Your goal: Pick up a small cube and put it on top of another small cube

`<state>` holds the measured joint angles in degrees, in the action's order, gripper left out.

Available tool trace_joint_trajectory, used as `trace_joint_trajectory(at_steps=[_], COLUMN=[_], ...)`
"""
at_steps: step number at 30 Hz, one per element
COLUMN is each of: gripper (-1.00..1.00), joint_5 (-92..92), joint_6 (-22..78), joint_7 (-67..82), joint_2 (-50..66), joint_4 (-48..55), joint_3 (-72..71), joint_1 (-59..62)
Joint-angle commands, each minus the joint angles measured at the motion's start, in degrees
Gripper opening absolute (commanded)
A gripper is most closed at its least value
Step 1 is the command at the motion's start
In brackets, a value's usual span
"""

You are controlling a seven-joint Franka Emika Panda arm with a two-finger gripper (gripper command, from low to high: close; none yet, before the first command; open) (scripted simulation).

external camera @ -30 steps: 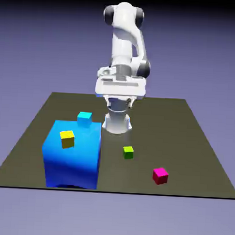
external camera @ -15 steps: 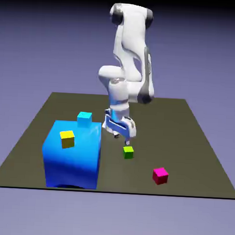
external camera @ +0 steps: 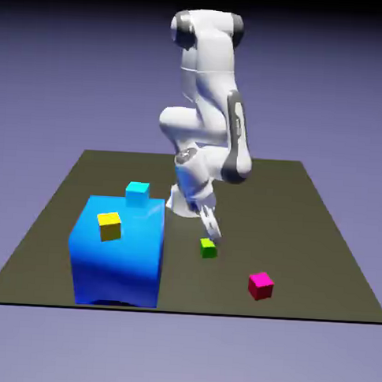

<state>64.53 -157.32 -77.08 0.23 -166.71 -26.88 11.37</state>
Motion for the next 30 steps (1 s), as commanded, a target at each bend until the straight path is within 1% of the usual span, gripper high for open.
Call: trace_joint_trajectory(at_steps=[1, 21, 22, 23, 24, 30], gripper=[0.00, 0.00, 0.00, -1.00, -1.00, -1.00], joint_5=[0.9, 18.9, 19.3, 19.3, 19.3, 13.9], joint_6=[-0.2, -4.0, -4.1, -4.1, -4.1, -2.9], joint_7=[0.8, 15.8, 16.1, 16.1, 16.1, 11.6], joint_2=[0.7, 14.4, 14.7, 14.7, 14.7, 10.6], joint_4=[0.3, 5.6, 5.8, 5.8, 5.8, 4.1], joint_3=[1.9, 39.6, 40.3, 40.3, 40.3, 29.0], joint_1=[-2.0, -43.5, -44.3, -44.3, -44.3, -31.9])
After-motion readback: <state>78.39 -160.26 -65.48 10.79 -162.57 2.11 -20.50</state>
